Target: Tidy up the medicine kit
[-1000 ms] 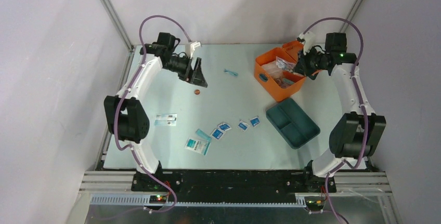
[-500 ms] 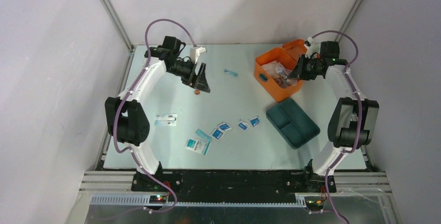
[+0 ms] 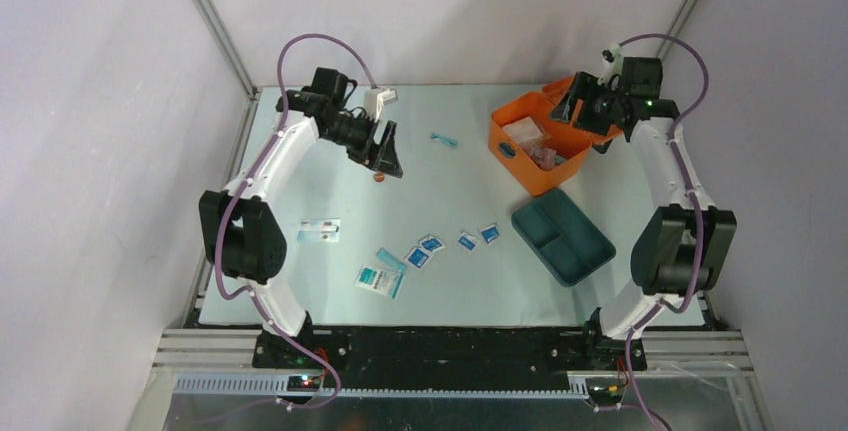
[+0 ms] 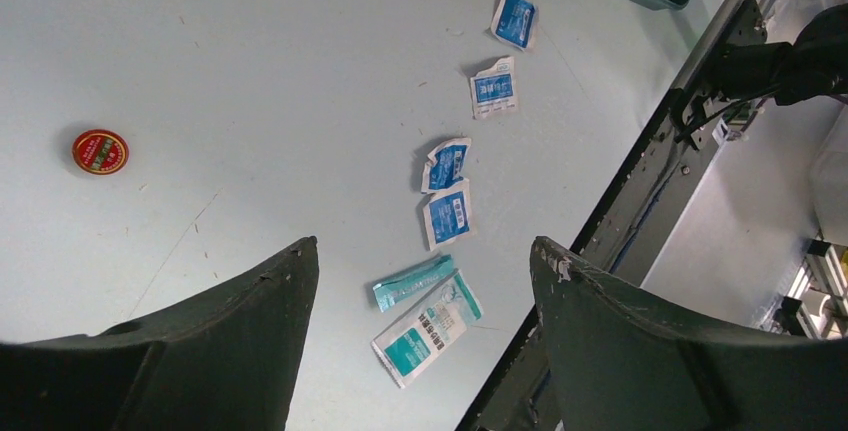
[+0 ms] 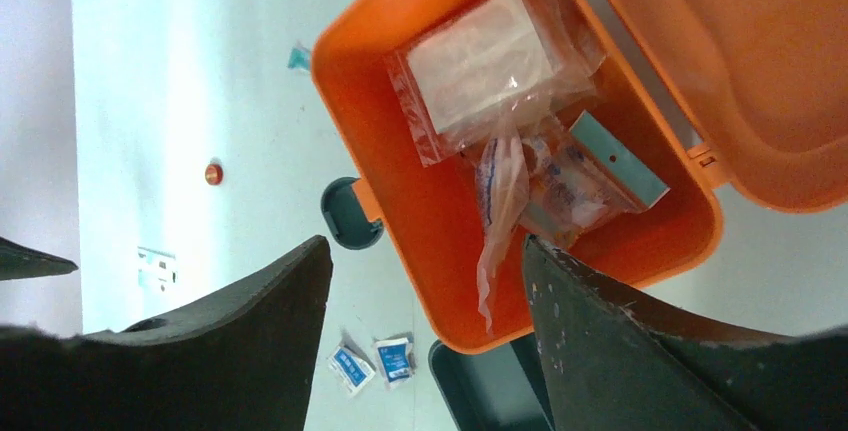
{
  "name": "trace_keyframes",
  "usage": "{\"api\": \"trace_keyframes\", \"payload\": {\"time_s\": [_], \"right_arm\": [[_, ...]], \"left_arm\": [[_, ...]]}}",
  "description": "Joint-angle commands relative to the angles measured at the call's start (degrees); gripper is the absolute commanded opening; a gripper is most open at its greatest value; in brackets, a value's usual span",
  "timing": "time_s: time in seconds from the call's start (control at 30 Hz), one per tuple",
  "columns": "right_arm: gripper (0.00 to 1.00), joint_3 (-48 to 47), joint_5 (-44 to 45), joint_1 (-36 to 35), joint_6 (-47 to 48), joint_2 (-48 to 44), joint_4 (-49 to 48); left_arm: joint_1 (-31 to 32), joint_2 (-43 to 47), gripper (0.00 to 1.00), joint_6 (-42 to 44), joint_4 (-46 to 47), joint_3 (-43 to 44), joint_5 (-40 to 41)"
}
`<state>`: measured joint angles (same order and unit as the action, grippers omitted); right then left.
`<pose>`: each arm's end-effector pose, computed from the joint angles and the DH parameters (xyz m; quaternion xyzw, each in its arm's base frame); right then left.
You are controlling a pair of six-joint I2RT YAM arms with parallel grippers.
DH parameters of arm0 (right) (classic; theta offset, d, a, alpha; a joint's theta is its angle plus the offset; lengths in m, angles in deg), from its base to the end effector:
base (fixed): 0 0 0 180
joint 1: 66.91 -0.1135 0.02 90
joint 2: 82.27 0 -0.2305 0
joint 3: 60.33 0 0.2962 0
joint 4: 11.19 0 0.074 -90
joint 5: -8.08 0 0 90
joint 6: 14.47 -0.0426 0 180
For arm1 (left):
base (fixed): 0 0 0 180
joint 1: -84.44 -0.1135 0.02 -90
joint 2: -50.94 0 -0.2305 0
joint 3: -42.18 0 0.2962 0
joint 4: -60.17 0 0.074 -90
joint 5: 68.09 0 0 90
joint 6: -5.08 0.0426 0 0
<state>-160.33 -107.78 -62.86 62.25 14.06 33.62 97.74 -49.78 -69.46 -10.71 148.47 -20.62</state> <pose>0.4259 -0.0115 0.2876 0.0422 0.8912 0.2355 0.3854 0.3843 -0.1204 0.2730 0.3012 0.8626 -0.3505 0.2059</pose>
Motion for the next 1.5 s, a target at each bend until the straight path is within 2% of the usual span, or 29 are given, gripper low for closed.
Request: {"api": "trace_keyframes", "payload": {"time_s": [0.0,0.2,0.33,0.37,0.4,0.5,0.63,0.77,1.03,1.23,1.37,1.47], "right_arm": [[0.69,2.47,1.65,0.65,2.54,-4.8,-2.69],[0.46,4.91,-2.0,0.93,6.46,-4.41,-6.05],[0.16,2.95,-6.37,0.81,6.24,-1.52,-7.62],[0.04,2.02,-6.69,0.52,5.98,-0.12,-7.58],[0.01,1.53,-6.73,0.26,5.32,0.64,-7.07],[0.0,-0.76,-5.3,-1.59,4.06,4.04,-5.01],[0.0,-0.21,6.91,-3.62,2.87,6.21,-1.0],[0.0,0.87,11.28,-3.95,2.93,8.32,-1.07],[0.0,-4.7,14.72,-5.27,3.51,13.93,-0.84],[0.04,-7.34,15.85,-5.43,5.24,16.48,-1.25],[0.04,-9.69,13.48,-5.26,8.82,15.95,-0.91],[0.01,-11.05,8.3,-5.05,13.94,13.36,-0.84]], "left_arm": [[0.33,0.11,0.82,-0.62,0.79,2.81,0.51],[0.45,-1.22,0.82,-0.78,0.94,4.33,0.84],[0.4,-1.09,0.81,-0.68,1.01,3.69,0.77],[0.36,-1.06,0.81,-0.69,1.06,3.67,0.82],[0.38,-1.01,0.81,-0.65,1.11,3.48,0.97],[0.35,0.02,0.81,-0.25,1.1,2.85,1.98],[0.34,1.96,0.81,0.5,1.13,1.34,4.78],[0.32,4.06,0.81,1.14,1.32,-0.76,7.02],[0.32,5.57,0.81,1.54,1.65,-2.16,9.22],[0.52,4.68,0.81,1.25,1.71,-1.1,11.21],[0.73,4.34,0.81,1.5,1.85,-0.83,13.91],[0.85,4.46,0.81,1.46,1.95,-1.29,13.84]]}}
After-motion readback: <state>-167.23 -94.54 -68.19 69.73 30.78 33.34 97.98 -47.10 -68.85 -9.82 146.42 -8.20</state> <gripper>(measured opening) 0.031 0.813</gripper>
